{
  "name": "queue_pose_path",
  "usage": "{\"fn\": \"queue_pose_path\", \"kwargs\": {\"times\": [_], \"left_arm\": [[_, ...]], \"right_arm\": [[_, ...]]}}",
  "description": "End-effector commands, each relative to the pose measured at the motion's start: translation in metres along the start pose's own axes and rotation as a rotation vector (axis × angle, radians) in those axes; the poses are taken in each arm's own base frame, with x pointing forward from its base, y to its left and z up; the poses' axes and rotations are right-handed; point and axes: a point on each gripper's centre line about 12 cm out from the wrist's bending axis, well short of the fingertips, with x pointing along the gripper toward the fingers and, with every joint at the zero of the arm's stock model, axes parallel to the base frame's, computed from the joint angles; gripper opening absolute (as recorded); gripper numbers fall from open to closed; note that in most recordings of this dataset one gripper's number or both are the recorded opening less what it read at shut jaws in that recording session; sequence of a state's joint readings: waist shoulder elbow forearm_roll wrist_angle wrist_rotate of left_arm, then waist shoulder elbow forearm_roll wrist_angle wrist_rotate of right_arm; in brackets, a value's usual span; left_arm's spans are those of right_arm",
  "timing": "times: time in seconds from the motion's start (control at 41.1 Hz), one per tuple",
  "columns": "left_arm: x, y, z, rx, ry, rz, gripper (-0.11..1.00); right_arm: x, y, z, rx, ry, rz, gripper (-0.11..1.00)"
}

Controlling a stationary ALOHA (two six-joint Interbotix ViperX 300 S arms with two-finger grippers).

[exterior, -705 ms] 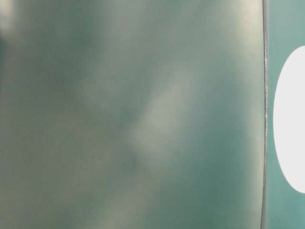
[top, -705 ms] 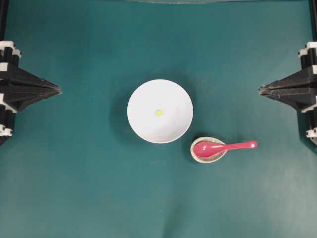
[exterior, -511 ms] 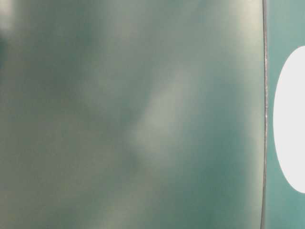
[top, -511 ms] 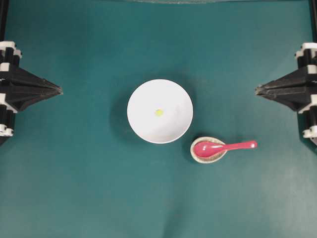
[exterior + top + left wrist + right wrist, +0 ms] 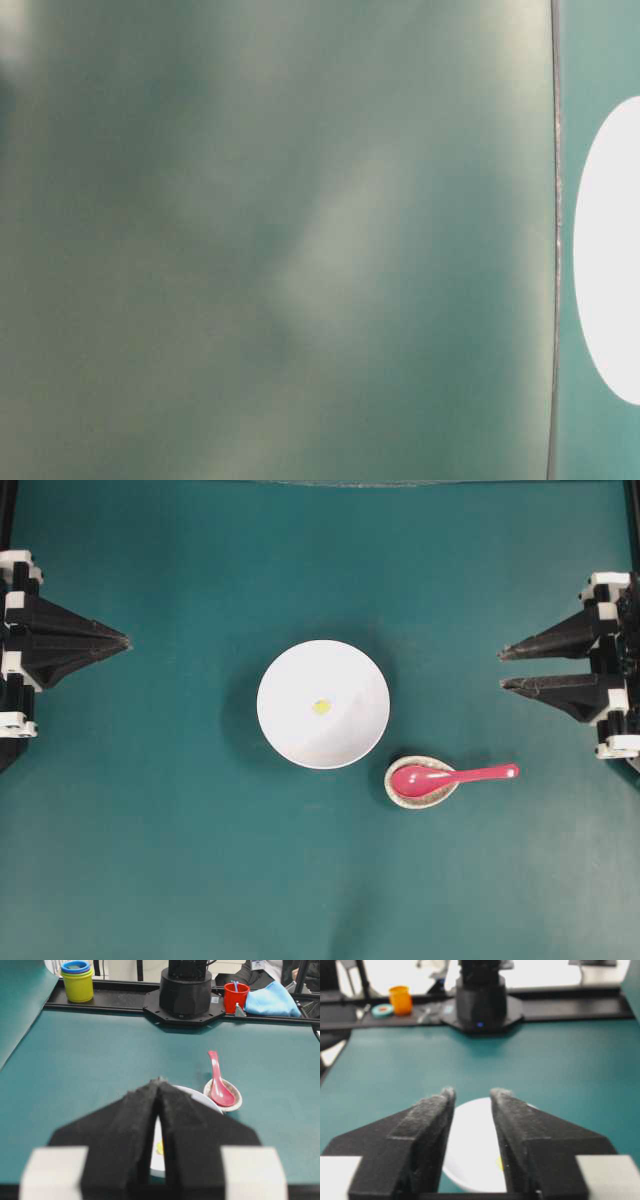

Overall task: Scoop the yellow hexagonal prism block from the bowl with a spoon using the right arm.
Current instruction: 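Move the right gripper toward the red spoon handle in the spoon rest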

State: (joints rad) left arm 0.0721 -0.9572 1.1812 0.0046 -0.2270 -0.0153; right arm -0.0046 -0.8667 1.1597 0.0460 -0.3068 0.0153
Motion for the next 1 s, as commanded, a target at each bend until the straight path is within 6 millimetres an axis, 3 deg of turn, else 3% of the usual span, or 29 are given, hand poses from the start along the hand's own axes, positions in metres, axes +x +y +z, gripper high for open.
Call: {"fn": "queue_pose_path", "kwargs": {"times": [0.0, 0.681, 0.973], "left_arm": [[0.003, 0.001, 0.011, 0.000, -0.026, 0.004, 0.00], [-0.002, 0.000, 0.018, 0.005, -0.054, 0.002, 0.00], [-0.005, -0.002, 0.019, 0.009, -0.047, -0.012, 0.00]], "right_arm": [[0.002, 0.000, 0.014, -0.001, -0.040, 0.000, 0.47], [0.002, -0.001, 0.013, 0.034, -0.042, -0.009, 0.54], [-0.005, 0.000, -0.005, 0.036, -0.047, -0.003, 0.58]]}}
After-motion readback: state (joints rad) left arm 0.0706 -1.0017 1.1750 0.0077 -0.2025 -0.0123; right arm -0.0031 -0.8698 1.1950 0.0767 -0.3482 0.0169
